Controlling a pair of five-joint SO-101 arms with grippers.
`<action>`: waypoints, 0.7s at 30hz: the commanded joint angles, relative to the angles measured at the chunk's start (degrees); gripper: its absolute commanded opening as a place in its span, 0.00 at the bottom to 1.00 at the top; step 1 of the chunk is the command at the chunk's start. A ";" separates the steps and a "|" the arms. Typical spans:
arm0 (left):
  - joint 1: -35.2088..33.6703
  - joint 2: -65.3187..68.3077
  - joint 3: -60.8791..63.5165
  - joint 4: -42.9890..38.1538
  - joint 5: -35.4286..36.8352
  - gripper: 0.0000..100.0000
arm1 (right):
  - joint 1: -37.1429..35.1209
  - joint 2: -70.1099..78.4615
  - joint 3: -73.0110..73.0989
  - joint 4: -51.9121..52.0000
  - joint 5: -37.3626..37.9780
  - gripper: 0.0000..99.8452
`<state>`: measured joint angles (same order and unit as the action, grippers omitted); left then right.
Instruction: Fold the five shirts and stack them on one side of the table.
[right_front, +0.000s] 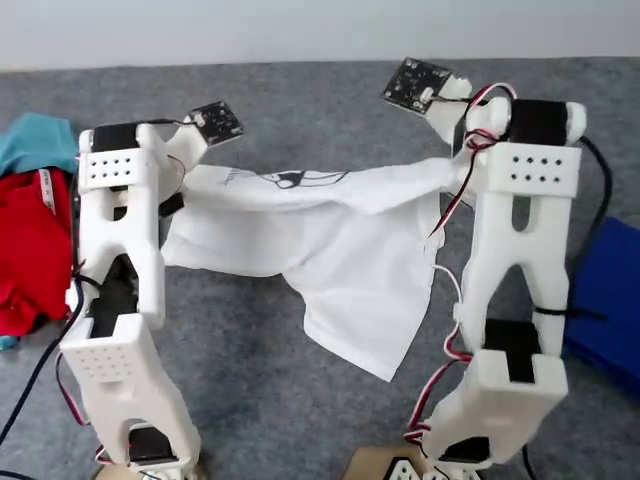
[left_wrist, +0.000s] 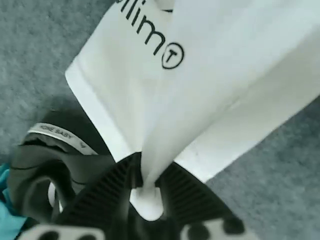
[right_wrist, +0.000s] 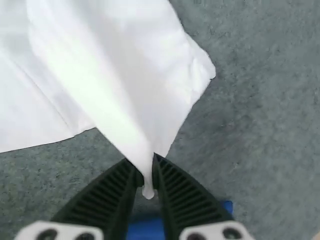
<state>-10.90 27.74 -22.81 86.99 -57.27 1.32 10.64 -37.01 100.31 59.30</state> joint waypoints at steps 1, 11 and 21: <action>-1.76 -3.69 -2.07 1.93 -1.67 0.01 | -1.01 -8.13 4.40 2.68 -0.53 0.01; -2.73 -3.60 -1.80 8.09 -2.55 0.01 | -3.74 -27.47 35.34 2.42 -1.85 0.01; -2.55 -3.52 0.31 8.97 -2.46 0.05 | -3.74 -34.86 51.60 0.04 -2.37 0.01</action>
<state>-13.01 27.74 -22.37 95.60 -59.30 -2.11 -21.36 14.15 100.13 57.36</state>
